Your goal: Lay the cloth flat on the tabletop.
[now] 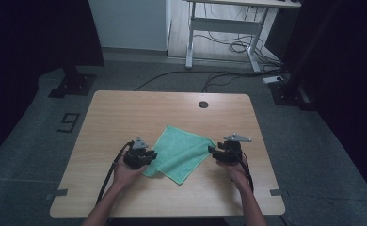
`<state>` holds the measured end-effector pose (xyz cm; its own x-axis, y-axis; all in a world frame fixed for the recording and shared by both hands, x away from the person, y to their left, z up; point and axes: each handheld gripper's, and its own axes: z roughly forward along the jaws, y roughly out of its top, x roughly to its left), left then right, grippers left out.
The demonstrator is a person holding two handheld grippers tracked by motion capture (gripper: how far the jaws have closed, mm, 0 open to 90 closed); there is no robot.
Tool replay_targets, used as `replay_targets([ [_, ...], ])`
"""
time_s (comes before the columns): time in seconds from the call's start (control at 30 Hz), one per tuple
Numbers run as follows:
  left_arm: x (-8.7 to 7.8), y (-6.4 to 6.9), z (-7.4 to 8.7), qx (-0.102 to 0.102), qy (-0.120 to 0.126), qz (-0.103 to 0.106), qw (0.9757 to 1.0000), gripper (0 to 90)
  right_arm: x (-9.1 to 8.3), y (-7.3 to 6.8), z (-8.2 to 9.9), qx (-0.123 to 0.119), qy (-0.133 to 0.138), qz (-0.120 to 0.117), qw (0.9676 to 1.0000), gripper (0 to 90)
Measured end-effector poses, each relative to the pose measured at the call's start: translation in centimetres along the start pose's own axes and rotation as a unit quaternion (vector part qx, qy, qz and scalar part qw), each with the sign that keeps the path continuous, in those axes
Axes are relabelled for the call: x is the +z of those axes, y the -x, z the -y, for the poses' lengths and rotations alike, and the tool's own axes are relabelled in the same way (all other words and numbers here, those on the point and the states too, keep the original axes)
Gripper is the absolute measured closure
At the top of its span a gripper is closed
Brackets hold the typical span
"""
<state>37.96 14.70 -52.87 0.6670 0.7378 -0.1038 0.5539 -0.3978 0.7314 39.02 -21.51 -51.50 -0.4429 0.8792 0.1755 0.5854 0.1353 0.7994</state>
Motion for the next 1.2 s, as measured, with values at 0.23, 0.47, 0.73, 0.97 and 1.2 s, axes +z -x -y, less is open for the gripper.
replay_targets([
  [0.23,1.6,-0.1,0.0,0.002,-0.024,-0.015,0.9996,76.0,0.8,-3.8,2.1,-0.029,-0.024,-0.054,0.9978,45.8],
  [0.47,1.9,-0.1,-0.1,0.001,-0.025,-0.015,0.9996,76.2,2.8,-6.7,2.8,-0.062,-0.051,-0.07,0.9943,42.2],
  [0.73,1.8,0.3,0.0,0.001,-0.03,-0.027,0.9992,75.9,3.6,-8.6,3.3,-0.114,-0.076,-0.016,0.9905,40.0],
  [0.97,1.4,1.2,0.6,0.004,-0.027,-0.039,0.9989,75.3,2.9,-7.4,3.3,-0.116,-0.086,-0.012,0.9895,39.9],
  [1.2,1.3,1.0,0.8,-0.004,-0.023,-0.03,0.9993,74.9,1.6,-5.9,3.9,-0.115,-0.088,-0.024,0.9891,39.9],
])
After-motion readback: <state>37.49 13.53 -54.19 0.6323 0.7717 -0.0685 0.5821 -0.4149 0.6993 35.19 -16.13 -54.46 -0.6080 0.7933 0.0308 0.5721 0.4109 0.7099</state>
